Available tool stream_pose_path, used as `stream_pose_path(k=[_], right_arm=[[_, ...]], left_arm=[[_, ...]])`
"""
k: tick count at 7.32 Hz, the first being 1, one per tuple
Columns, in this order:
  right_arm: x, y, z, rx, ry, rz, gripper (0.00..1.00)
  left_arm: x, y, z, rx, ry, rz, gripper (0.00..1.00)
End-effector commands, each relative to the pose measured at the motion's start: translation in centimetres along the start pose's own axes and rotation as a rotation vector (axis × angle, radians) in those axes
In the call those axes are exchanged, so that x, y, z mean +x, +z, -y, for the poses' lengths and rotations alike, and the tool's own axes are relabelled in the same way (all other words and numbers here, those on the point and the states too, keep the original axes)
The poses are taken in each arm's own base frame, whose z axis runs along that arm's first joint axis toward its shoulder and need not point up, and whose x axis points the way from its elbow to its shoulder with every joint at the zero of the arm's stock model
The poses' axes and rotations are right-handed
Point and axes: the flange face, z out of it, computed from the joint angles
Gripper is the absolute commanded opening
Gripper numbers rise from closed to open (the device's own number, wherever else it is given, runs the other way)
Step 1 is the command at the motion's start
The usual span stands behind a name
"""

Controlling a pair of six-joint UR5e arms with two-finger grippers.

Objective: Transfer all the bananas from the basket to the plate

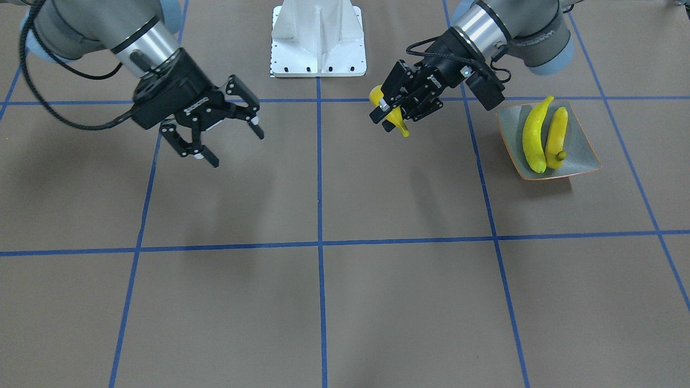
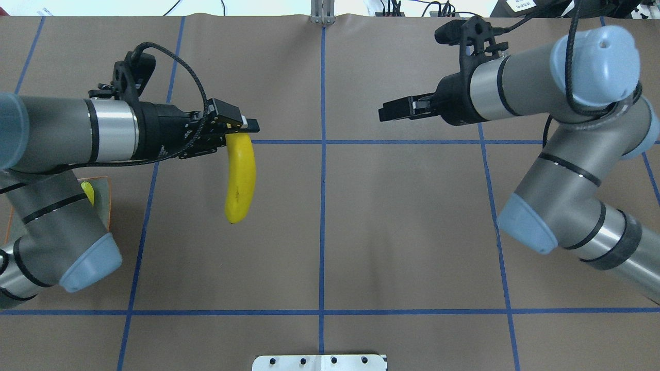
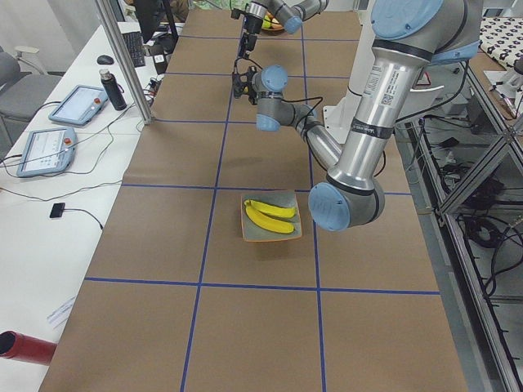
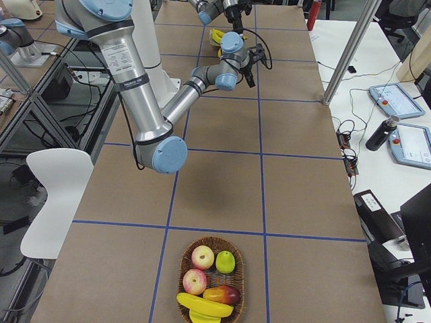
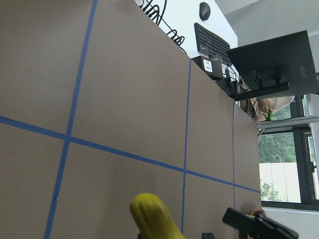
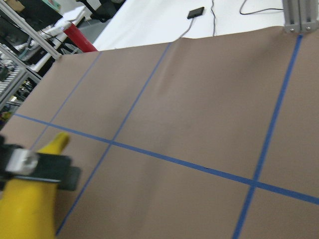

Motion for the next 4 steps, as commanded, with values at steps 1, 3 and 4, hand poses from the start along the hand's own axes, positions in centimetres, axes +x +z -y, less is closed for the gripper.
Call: stream_pose_path(k=[1, 3, 4], right_arm=[[8.6, -2.3, 1.9, -0.088, -0.074, -0.183, 1.0], [13.6, -4.2, 2.3, -0.131, -0.152, -0.277, 1.0], [14.5, -4.6, 2.5, -0.145, -0.161, -0.298, 1.0]], left_arm=[[-5.4, -4.4, 0.6, 0.027, 0.044, 0.168, 0.0], [-6.6, -4.9, 0.5, 0.04, 0.065, 0.378, 0.0], [-7.8, -4.9, 0.4, 0.036, 0.059, 0.43, 0.0]])
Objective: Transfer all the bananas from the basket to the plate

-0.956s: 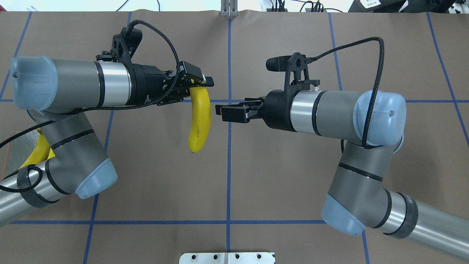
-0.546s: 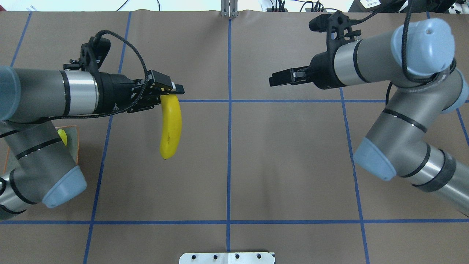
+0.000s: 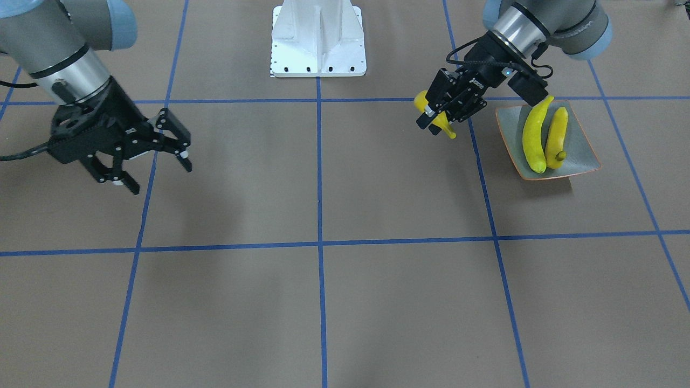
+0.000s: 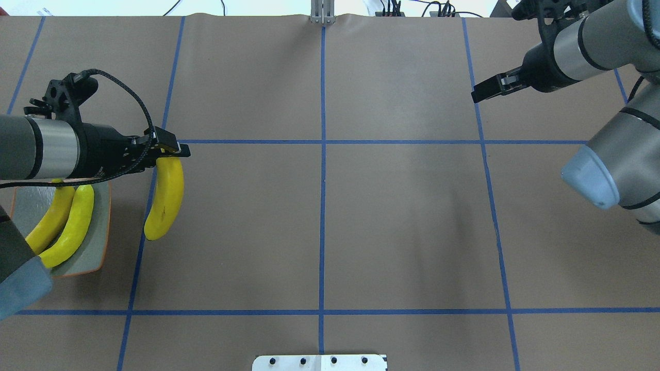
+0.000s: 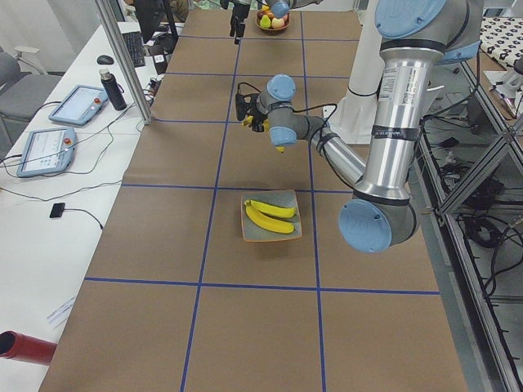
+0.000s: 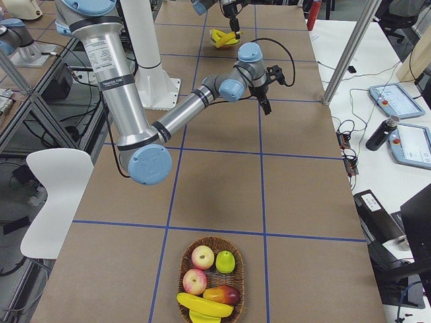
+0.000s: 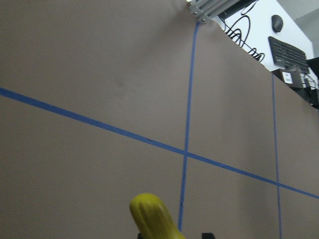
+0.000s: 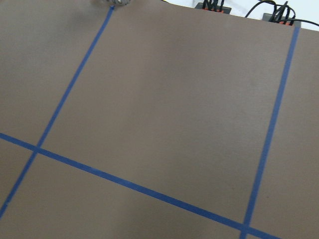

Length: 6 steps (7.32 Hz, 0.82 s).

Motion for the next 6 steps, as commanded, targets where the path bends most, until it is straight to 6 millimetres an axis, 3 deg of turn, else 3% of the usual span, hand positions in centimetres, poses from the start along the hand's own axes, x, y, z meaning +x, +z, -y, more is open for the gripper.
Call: stream_pose_path(k=[1, 3, 4, 6], right_arm=[[3.3, -0.3, -0.3, -0.042, -0.027, -0.06, 1.0], [5.9, -0.8, -0.9, -0.064, -0.055, -0.096, 1.0], [6.1, -0.8, -0.9, -0.066, -0.056, -0.098, 1.0], [6.0, -0.8, -0.9, -0.064, -0.056, -0.098, 1.0]], left_arm=[[-3.3, 0.7, -0.1, 0.018, 0.016, 0.152, 0.0], [-6.5, 1.6, 0.3, 0.012, 0.075, 0.334, 0.0], [-7.7, 2.4, 0.4, 0.046, 0.104, 0.445, 0.0], [-9.3, 4.0, -1.9, 0.074, 0.145, 0.662, 0.0]])
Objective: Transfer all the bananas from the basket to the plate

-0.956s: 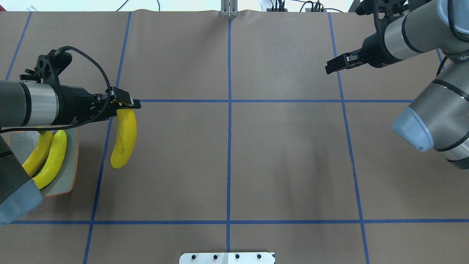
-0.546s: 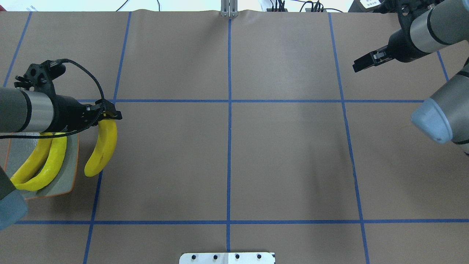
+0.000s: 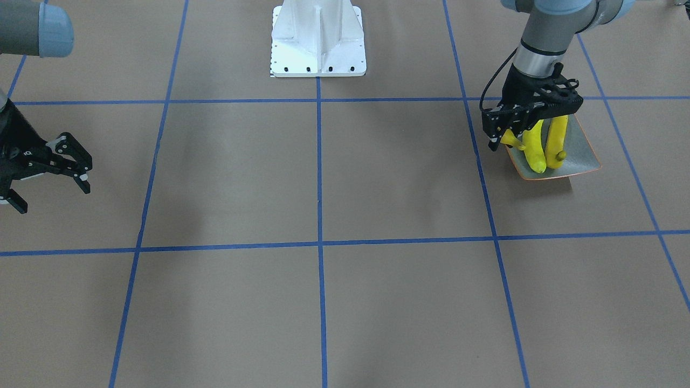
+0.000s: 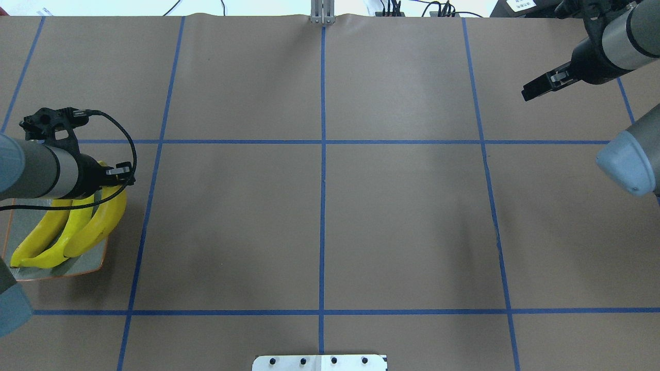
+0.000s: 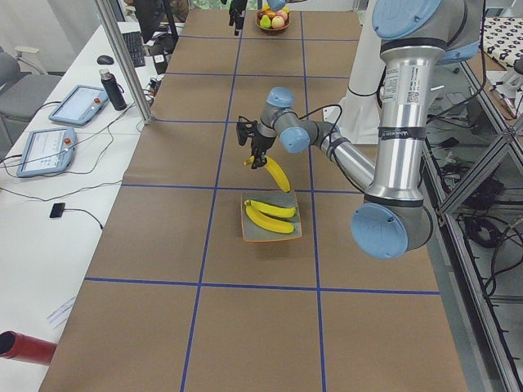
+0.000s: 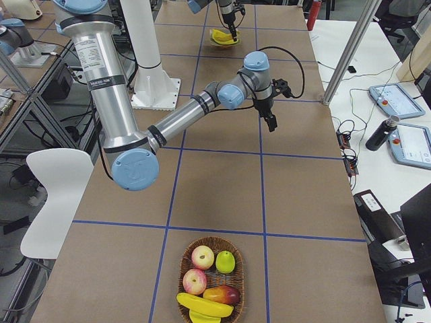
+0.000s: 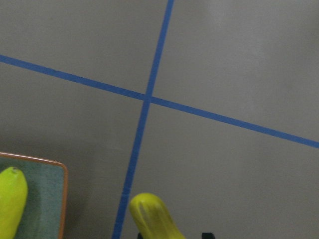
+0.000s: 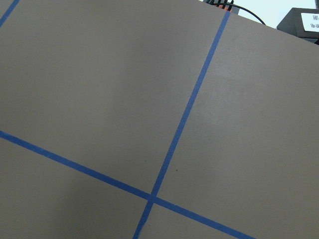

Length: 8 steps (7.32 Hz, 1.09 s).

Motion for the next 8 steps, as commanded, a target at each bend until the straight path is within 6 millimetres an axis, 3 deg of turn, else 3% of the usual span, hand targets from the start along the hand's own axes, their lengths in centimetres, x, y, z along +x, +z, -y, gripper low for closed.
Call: stream_pose_path(k=[1, 3, 4, 5, 6, 8], right_arm=[[0.2, 0.0, 0.0, 0.0, 0.001, -0.002, 1.0], [0.2, -0.1, -0.1, 0.0, 0.001, -0.002, 1.0], [0.4, -0.1, -0.2, 0.0, 0.002, -0.003, 1.0], [0.5, 0.0, -0.4, -0.002, 0.003, -0.004, 1.0], [0.5, 0.0, -0.5, -0.003, 0.005, -0.004, 1.0], [0.6, 0.0, -0.5, -0.001, 0.004, -0.003, 1.0]], left_arm=[[-0.7, 1.9, -2.2, 0.023, 0.049, 0.193, 0.0], [-1.6, 2.8, -2.7, 0.003, 0.065, 0.264, 0.0], [-2.0, 3.7, -2.7, -0.008, 0.112, 0.282, 0.46], [-2.2, 3.9, -2.3, 0.019, 0.149, 0.299, 0.79], [-2.8, 4.5, -1.6, 0.086, 0.159, 0.335, 0.97], [-3.0, 4.3, -0.5, 0.117, 0.223, 0.351, 1.0]])
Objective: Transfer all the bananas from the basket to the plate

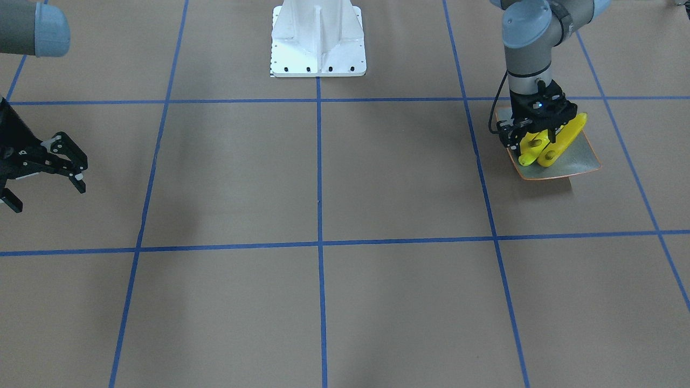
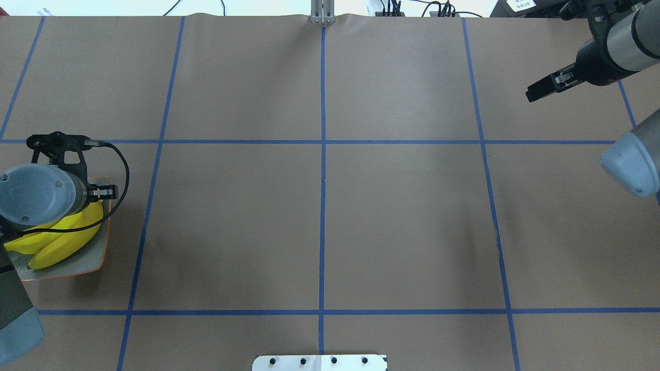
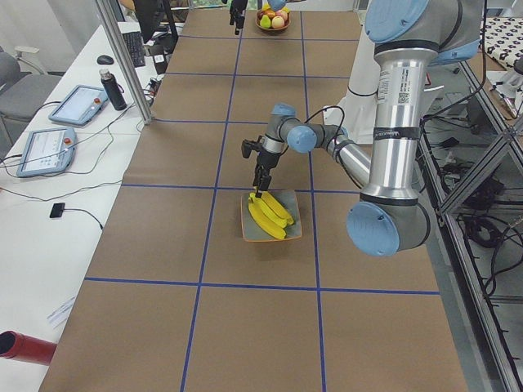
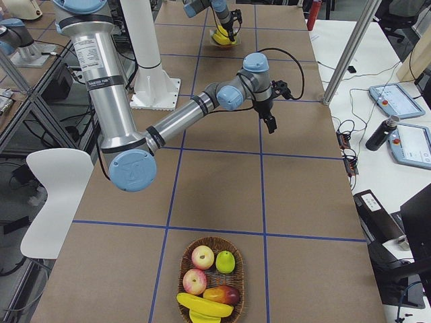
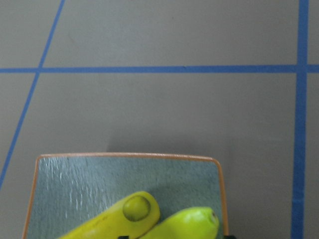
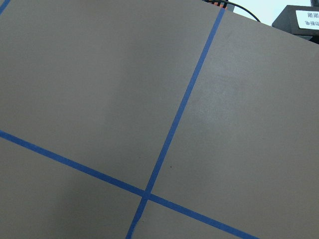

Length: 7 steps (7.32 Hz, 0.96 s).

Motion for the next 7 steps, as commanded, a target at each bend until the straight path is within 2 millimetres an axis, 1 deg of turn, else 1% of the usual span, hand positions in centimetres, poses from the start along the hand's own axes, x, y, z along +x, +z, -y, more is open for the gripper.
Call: stream_pose_path(k=[1, 2, 3, 4, 5, 6, 7], right_arm=[[0.3, -0.1, 0.0, 0.001, 0.005, -0.002, 1.0], [1.3, -0.1, -0.6, -0.009, 0.019, 0.0, 1.0], [4.0, -0.7, -1.8, -0.018, 0.062, -0.002, 1.0], [6.9, -1.2, -3.1, -0.024, 0.084, -0.027, 1.0], [10.7, -1.8, -4.7, -0.04, 0.04, -0.057, 1.0], [13.8, -2.2, -6.4, -0.071, 0.009, -0.016, 1.0], [17.8, -3.2, -9.5, -0.088, -0.024, 0.005, 1.0]], left_arm=[[-1.0, -1.7, 1.5, 0.041, 0.128, -0.015, 1.0], [-1.4, -3.3, 2.0, 0.034, 0.15, -0.052, 1.0], [-1.3, -6.7, 2.4, -0.024, 0.137, -0.165, 1.0], [-0.6, -10.1, 2.3, -0.053, 0.114, -0.271, 1.0], [0.8, -13.9, 2.9, -0.045, 0.042, -0.365, 1.0], [2.8, -16.1, 3.5, -0.059, 0.035, -0.433, 1.0], [4.2, -17.3, 3.7, -0.071, 0.044, -0.474, 1.0]])
